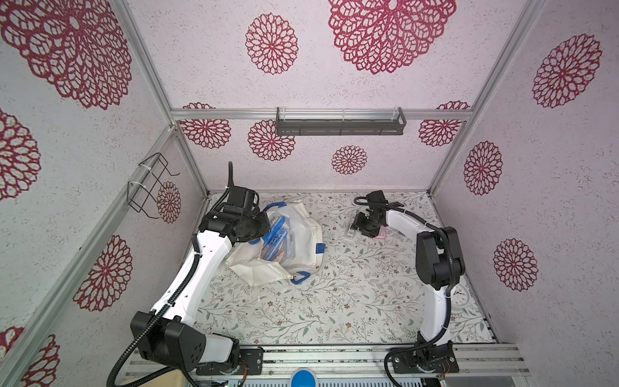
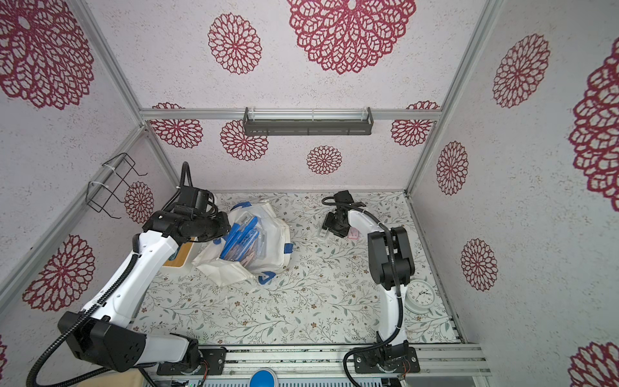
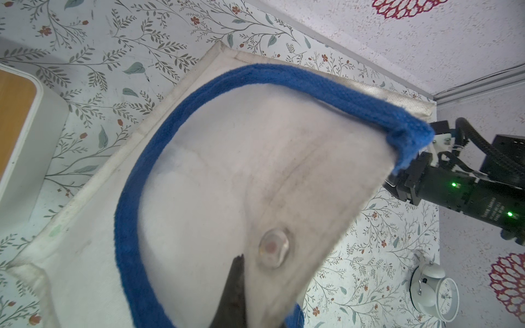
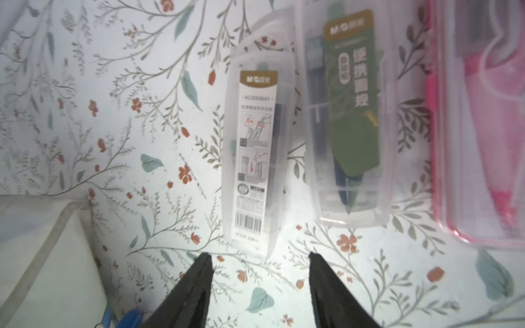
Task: Take out the compass set from the canvas bag
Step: Place the compass set at the center of the board.
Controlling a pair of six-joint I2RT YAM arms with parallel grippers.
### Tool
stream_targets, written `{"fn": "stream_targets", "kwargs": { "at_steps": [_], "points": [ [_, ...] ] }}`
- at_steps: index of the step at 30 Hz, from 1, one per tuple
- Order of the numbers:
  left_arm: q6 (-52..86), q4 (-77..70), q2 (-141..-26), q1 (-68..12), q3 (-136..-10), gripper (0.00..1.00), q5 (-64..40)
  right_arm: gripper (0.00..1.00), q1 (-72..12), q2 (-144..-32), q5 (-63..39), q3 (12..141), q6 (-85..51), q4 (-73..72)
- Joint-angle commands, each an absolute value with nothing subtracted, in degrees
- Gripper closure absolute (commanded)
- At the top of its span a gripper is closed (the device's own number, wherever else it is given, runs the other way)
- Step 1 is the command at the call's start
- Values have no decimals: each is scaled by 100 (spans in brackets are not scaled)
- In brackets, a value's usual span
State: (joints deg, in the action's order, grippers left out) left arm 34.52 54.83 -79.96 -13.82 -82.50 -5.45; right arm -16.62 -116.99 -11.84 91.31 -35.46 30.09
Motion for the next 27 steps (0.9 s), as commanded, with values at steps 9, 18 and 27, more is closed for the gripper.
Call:
{"fn": "stream_targets", "kwargs": {
  "at_steps": [9, 18, 27],
  "points": [
    [3394, 5433, -7893, -1336, -8374, 100, -556, 42, -2288, -11467, -1424, 8464, -4047, 2419],
    [3394, 5456, -7840, -1319, -8310, 100, -537, 44, -2472, -11261, -1032, 8832, -3955, 2615],
    [3348, 5453, -7883, -1326, -8286, 100, -615, 51, -3762, -9771, -330, 8736, -2963, 2329]
  ]
}}
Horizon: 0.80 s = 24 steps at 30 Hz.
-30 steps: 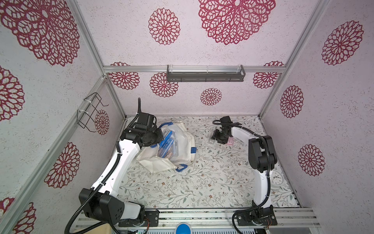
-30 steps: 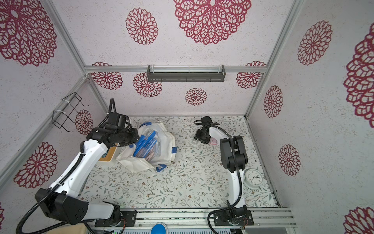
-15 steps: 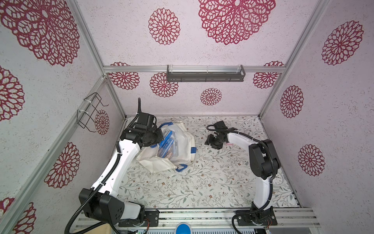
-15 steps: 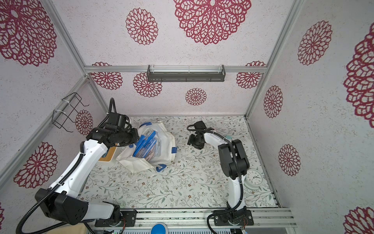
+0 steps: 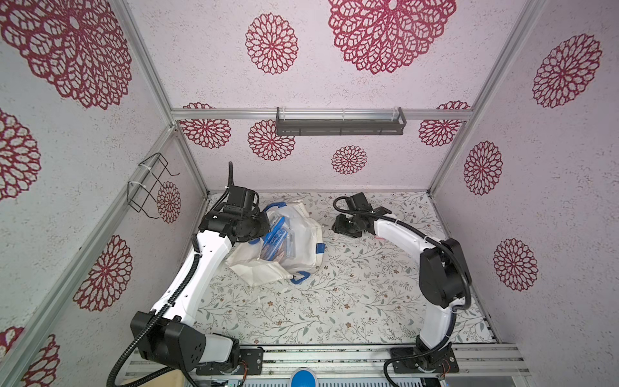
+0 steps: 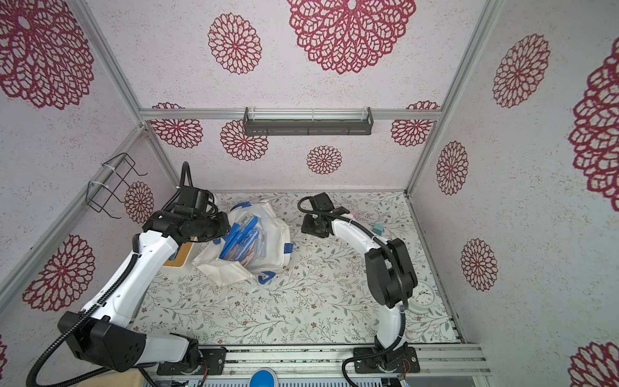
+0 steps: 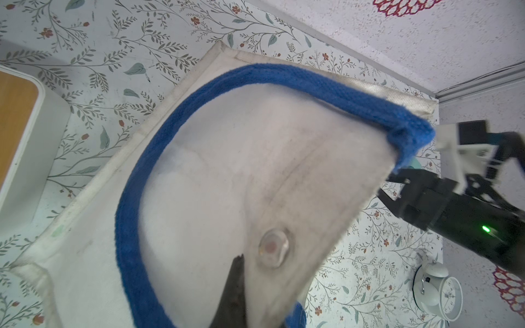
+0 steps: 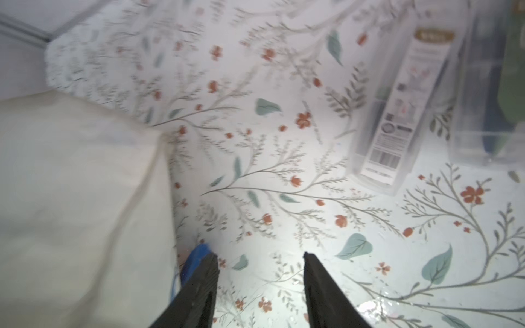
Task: Take out the compass set from the canvas bag
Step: Place the compass set at the center of the board, then pick up the compass set from the canvas bag.
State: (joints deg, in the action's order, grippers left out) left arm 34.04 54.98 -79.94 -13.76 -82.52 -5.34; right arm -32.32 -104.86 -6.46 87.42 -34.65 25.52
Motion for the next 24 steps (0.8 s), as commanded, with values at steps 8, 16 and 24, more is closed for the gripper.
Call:
{"fn": "stream_targets", "kwargs": {
  "at_steps": [8, 16, 24],
  "points": [
    [3253, 5550, -7829, -1326, -8233, 100, -749, 55, -5134, -9402, -218, 8265, -2955, 1619],
    [3286, 5607, -7719, -1329, -8115, 100, -797, 57, -5143, -10831, -1050, 9248, -4488, 1822],
    [3324, 5561, -7600, -1336, -8014, 100, -770, 54, -4736, -11997, -1595, 9716, -7178, 914]
  ]
}}
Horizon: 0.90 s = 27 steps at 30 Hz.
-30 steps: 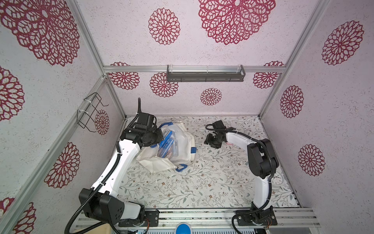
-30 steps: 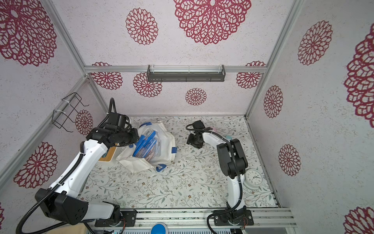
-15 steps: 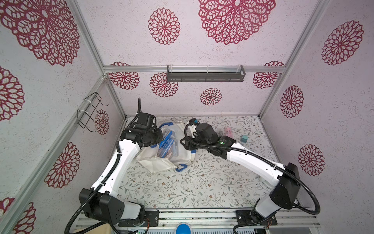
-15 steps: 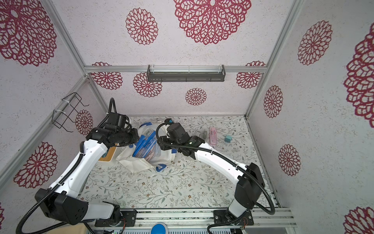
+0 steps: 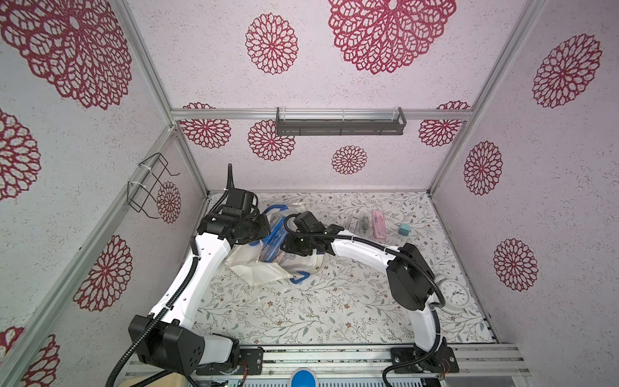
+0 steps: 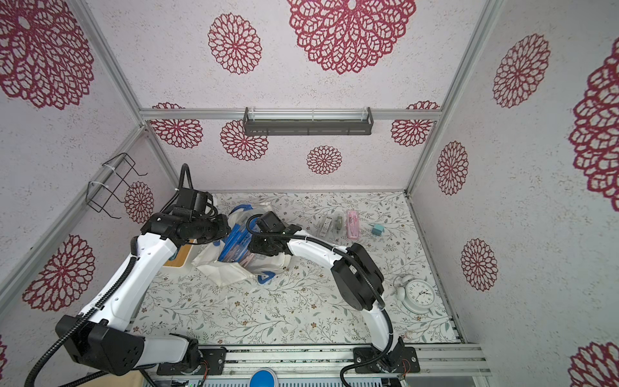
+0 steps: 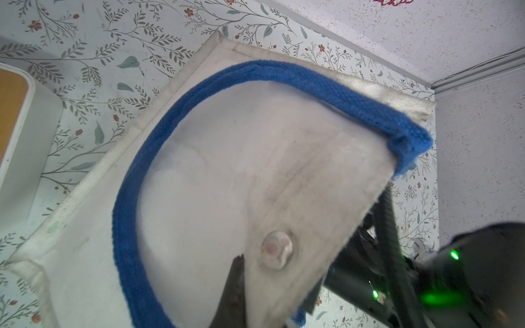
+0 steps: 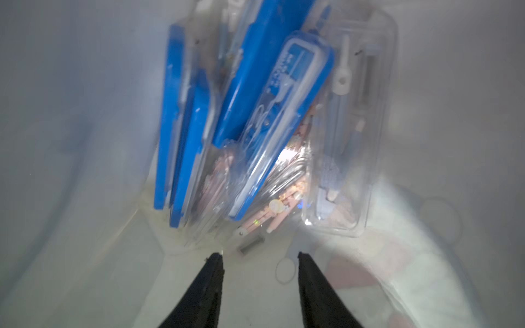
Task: Take out the compass set from the canvas bag
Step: Pick up the compass set from the canvas bag.
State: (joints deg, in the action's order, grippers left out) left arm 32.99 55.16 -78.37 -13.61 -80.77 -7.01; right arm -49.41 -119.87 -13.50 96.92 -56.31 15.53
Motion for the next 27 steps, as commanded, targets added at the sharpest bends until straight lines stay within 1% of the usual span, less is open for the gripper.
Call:
{"fn": "stream_targets", "kwargs": {
  "at_steps": [1, 3, 5, 15, 20, 27],
  "points": [
    [3326, 5521, -7581, -1336, -7970, 100, -766, 53, -4705, -12035, -1545, 9517, -7590, 447],
    [3341, 5500, -7559, -1335, -7929, 100, -773, 52, -4678, -12125, -1391, 9219, -8203, -210],
    [3354, 5482, -7550, -1335, -7910, 100, -806, 52, -4658, -12292, -1323, 9194, -8526, -602],
    [3329, 5442, -7610, -1344, -7948, 100, -886, 52, -4627, -12804, -1191, 9566, -8944, -870],
    [3355, 5400, -7694, -1349, -7989, 100, -949, 55, -4602, -13130, -1193, 9866, -9105, -994],
    [3375, 5391, -7750, -1362, -8051, 100, -941, 64, -4675, -13563, -1364, 10428, -9173, -851]
  ]
}}
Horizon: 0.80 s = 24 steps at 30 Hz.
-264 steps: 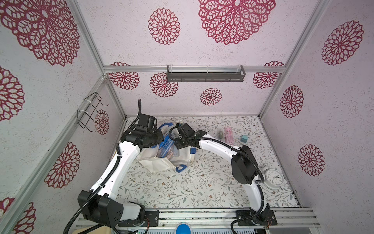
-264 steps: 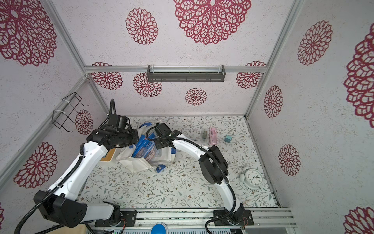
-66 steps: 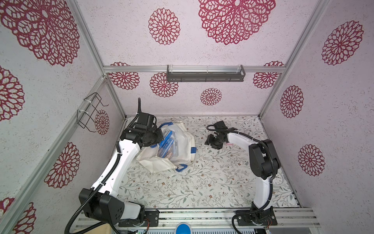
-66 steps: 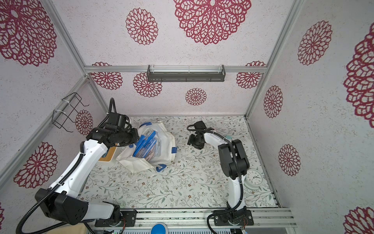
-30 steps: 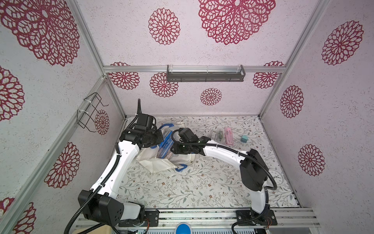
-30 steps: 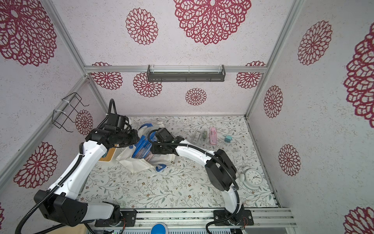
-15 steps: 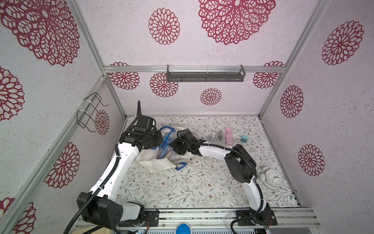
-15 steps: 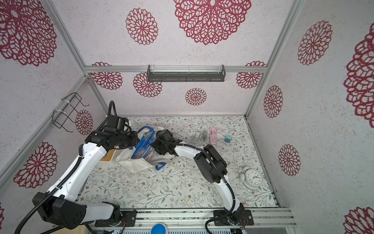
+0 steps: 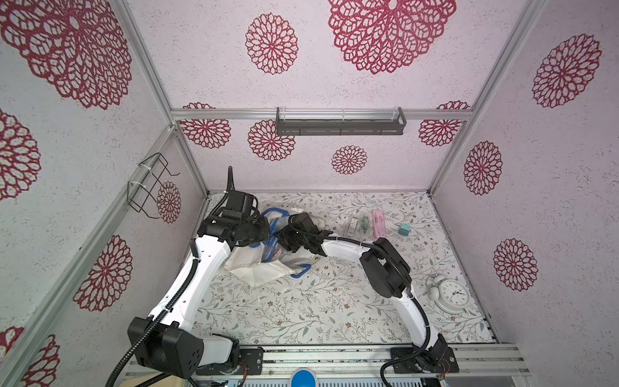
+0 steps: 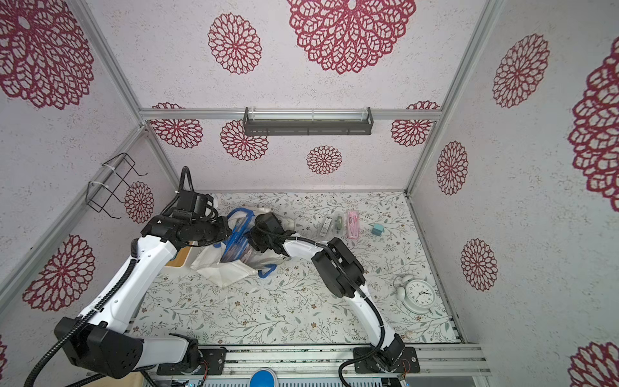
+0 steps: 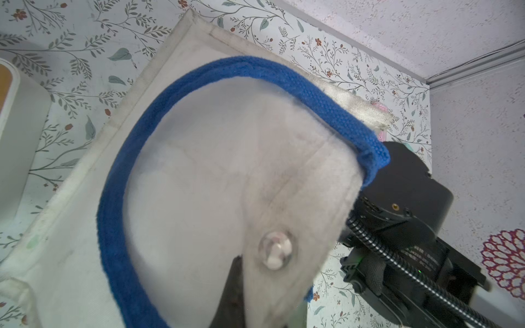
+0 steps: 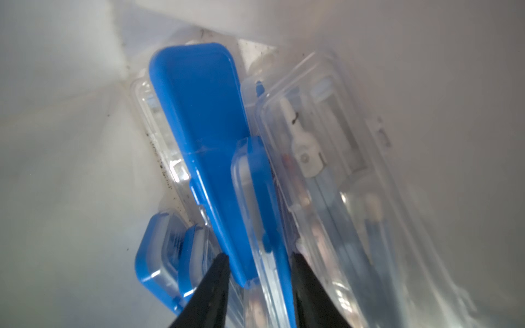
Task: Take out the compass set from the canvas bag
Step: Pick up the compass set from the canvas bag.
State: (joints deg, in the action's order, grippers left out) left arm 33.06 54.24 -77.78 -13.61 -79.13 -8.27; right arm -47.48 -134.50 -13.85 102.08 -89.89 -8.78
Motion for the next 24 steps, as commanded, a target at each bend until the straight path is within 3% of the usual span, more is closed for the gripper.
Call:
{"fn": "stream_targets", "kwargs": {
  "at_steps": [1, 13, 24],
  "points": [
    [3388, 5391, -7752, -1362, -8054, 100, -927, 65, -4680, -13604, -1392, 10466, -9174, -848],
    [3438, 5502, -7715, -1362, -8086, 100, -708, 86, -4693, -13731, -1773, 10890, -8552, -849],
    [3545, 5480, -7699, -1361, -8087, 100, -592, 88, -4578, -12262, -1890, 9584, -8067, -1489]
  ]
}}
